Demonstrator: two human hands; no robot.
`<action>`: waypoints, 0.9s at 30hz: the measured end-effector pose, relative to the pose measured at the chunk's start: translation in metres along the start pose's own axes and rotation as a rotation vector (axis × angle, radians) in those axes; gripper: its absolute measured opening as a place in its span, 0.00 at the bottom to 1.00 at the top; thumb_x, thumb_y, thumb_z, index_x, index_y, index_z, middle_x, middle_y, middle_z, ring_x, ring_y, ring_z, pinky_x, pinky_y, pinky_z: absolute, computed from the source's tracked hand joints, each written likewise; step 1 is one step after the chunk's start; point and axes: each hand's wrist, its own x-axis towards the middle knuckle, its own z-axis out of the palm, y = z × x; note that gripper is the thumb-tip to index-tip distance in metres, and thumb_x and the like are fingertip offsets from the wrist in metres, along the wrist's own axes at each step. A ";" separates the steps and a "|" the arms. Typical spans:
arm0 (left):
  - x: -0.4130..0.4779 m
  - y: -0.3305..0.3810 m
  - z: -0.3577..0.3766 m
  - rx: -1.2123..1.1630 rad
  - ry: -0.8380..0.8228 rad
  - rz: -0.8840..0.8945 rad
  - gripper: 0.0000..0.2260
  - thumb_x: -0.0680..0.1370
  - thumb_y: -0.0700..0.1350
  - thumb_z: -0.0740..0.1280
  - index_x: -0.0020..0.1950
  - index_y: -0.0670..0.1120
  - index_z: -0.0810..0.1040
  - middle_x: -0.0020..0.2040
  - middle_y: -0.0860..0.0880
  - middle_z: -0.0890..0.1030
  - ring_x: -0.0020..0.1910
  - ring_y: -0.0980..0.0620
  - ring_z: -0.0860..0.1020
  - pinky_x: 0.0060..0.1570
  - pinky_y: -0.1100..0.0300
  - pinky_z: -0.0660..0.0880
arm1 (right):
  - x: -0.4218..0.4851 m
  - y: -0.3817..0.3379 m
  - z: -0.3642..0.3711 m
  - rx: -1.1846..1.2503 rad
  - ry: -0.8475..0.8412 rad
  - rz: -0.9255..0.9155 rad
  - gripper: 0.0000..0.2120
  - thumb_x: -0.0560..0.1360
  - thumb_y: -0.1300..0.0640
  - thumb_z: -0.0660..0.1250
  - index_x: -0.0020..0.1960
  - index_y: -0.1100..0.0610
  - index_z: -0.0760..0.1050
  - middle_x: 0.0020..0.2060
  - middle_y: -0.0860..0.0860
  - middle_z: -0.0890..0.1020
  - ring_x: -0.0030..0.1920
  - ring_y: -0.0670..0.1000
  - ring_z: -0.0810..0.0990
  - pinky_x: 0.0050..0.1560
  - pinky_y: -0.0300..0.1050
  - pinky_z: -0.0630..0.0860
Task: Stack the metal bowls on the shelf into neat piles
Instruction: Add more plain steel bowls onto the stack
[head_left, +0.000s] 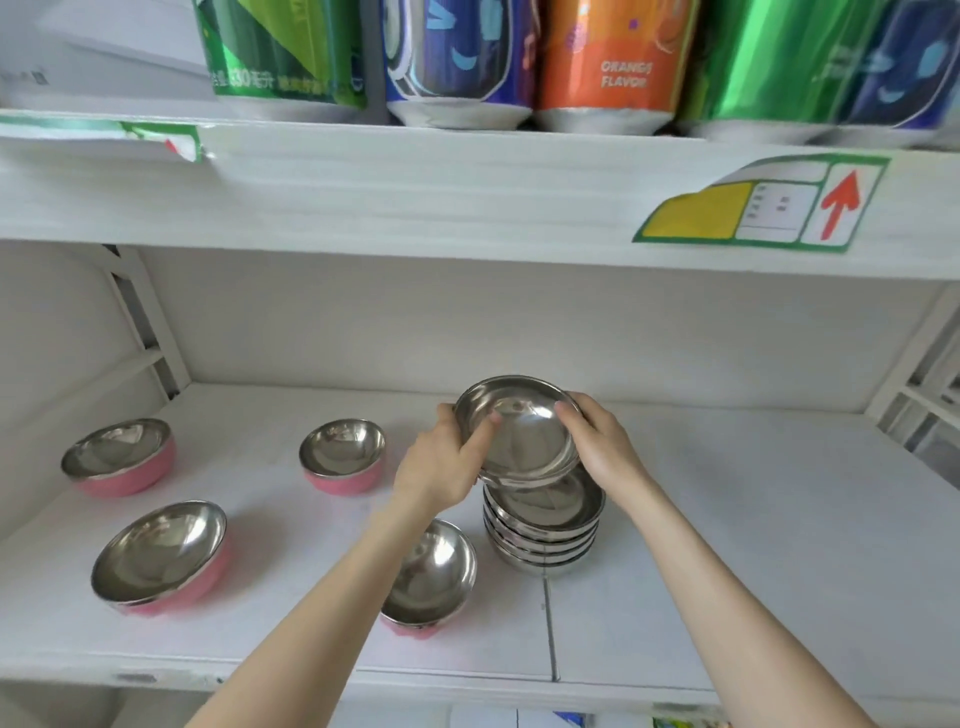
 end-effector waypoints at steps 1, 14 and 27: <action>-0.002 0.002 0.006 0.010 -0.007 -0.010 0.33 0.70 0.75 0.51 0.57 0.48 0.67 0.43 0.43 0.83 0.47 0.41 0.81 0.54 0.44 0.76 | -0.004 0.004 -0.003 0.009 0.010 0.001 0.10 0.78 0.48 0.60 0.53 0.49 0.77 0.50 0.46 0.82 0.54 0.49 0.78 0.56 0.46 0.72; -0.004 0.001 0.052 0.294 0.000 -0.063 0.32 0.76 0.70 0.50 0.58 0.42 0.69 0.50 0.39 0.81 0.51 0.37 0.79 0.49 0.48 0.74 | -0.017 0.045 -0.007 -0.030 0.096 0.070 0.16 0.81 0.57 0.56 0.50 0.69 0.76 0.47 0.61 0.80 0.53 0.60 0.76 0.55 0.51 0.69; -0.003 -0.003 0.054 0.592 -0.038 -0.054 0.37 0.75 0.71 0.47 0.58 0.40 0.72 0.55 0.40 0.81 0.54 0.38 0.79 0.49 0.50 0.73 | -0.022 0.057 -0.001 -0.131 0.061 0.109 0.15 0.81 0.51 0.55 0.50 0.57 0.77 0.46 0.52 0.81 0.53 0.55 0.77 0.51 0.45 0.69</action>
